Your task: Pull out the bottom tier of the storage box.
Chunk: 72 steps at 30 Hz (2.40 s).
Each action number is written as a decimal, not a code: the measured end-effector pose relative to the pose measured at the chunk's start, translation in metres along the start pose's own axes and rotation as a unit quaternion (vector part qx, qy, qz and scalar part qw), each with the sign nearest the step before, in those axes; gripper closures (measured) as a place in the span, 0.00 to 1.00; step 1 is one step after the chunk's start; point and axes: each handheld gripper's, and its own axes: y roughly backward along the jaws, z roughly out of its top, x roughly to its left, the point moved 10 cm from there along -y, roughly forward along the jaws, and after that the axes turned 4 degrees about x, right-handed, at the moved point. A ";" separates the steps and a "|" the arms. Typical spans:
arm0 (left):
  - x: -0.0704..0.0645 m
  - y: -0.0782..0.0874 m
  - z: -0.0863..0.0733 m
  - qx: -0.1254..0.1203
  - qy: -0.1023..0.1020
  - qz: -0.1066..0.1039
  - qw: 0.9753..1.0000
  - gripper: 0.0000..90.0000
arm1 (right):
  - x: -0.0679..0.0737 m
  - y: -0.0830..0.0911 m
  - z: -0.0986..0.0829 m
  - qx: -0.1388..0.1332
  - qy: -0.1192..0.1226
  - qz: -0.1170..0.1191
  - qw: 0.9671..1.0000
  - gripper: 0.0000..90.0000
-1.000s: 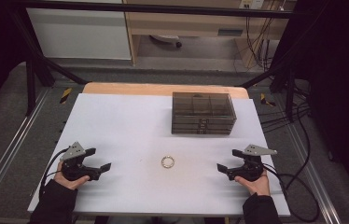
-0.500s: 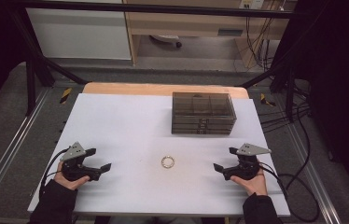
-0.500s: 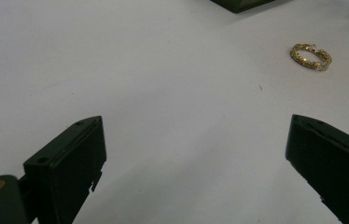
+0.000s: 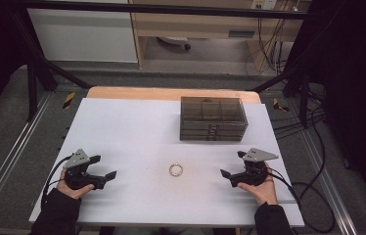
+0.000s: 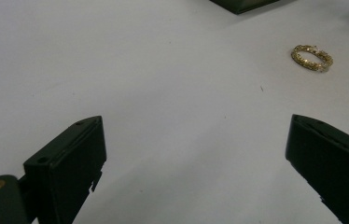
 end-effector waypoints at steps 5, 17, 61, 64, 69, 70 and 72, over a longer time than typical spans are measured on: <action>0.000 0.000 0.000 0.002 0.000 0.000 1.000 0.06 | 0.002 -0.002 0.003 0.002 0.018 -0.005 1.000 0.02; 0.000 -0.001 -0.001 0.002 -0.002 0.001 1.000 0.06 | 0.006 -0.010 0.007 0.025 0.070 -0.031 0.997 0.02; 0.001 -0.001 -0.001 0.003 -0.002 0.003 1.000 0.06 | 0.003 -0.034 0.022 0.079 0.248 -0.120 0.958 0.08; 0.001 -0.002 -0.001 0.003 -0.002 0.004 1.000 0.06 | 0.003 -0.037 0.024 0.080 0.257 -0.124 0.955 0.08; 0.001 -0.002 -0.001 0.003 -0.002 0.004 1.000 0.06 | 0.002 -0.041 0.029 0.080 0.278 -0.134 0.948 0.10; 0.001 -0.002 -0.001 0.003 -0.002 0.004 1.000 0.06 | 0.002 -0.042 0.031 0.079 0.280 -0.134 0.947 0.10; 0.001 -0.002 -0.001 0.003 -0.002 0.004 1.000 0.06 | 0.002 -0.043 0.032 0.077 0.284 -0.135 0.946 0.11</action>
